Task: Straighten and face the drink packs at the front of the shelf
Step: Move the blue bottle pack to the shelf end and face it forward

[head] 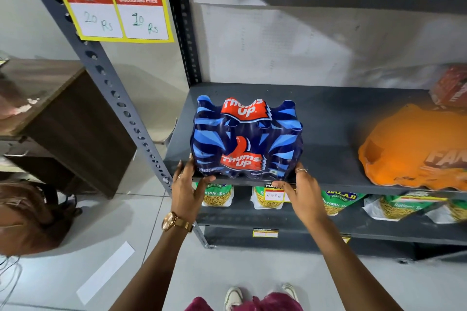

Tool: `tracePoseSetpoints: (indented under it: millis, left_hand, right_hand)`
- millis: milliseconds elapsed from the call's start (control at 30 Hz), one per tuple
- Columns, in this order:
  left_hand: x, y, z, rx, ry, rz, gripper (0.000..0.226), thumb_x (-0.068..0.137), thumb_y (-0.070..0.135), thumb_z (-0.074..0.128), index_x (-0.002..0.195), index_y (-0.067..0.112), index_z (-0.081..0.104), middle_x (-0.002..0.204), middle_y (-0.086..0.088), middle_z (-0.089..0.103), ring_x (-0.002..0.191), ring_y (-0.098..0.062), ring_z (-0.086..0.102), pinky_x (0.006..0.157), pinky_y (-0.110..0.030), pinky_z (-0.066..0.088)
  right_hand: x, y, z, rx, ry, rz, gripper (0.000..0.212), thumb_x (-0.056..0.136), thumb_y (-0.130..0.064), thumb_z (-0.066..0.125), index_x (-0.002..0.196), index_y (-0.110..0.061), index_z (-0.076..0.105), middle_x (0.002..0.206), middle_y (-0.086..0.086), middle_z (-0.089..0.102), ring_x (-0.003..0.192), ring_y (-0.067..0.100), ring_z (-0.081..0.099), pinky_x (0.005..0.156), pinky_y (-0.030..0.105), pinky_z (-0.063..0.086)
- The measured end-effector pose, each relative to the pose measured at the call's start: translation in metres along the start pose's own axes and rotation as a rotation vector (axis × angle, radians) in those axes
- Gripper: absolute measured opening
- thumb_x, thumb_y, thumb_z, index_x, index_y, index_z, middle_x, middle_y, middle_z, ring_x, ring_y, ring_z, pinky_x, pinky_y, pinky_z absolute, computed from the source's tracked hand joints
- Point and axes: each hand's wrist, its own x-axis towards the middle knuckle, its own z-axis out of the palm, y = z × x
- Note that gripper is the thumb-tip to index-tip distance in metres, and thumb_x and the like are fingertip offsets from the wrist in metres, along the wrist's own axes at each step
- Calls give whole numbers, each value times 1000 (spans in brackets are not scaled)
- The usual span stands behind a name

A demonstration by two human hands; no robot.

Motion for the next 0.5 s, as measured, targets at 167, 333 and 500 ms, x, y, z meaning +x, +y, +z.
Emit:
tracePoseSetpoints:
  millis: [167, 333, 500]
  left_hand:
    - [-1, 0, 2, -31, 27, -36, 48, 80, 10, 72, 123, 1, 54, 120, -18, 63, 111, -29, 57, 90, -48, 53]
    - [-4, 14, 0, -80, 50, -86, 55, 78, 10, 74, 127, 4, 50, 126, -16, 60, 111, -24, 57, 95, -50, 50]
    - [-44, 55, 37, 13, 344, -51, 96, 75, 24, 78, 147, 8, 16, 155, -19, 20, 145, -29, 16, 119, -35, 15]
  right_hand:
    - [0, -3, -2, 0, 3, -11, 54, 80, -29, 72, 122, -4, 51, 121, 16, 64, 111, 34, 60, 88, 40, 50]
    - [-2, -7, -15, 20, -80, -56, 67, 81, -30, 70, 136, -5, 40, 133, 16, 57, 124, 34, 52, 98, 42, 45]
    - [-17, 31, -73, 260, -60, -188, 88, 76, -35, 74, 148, -18, 26, 148, -1, 43, 136, 12, 39, 109, 18, 30]
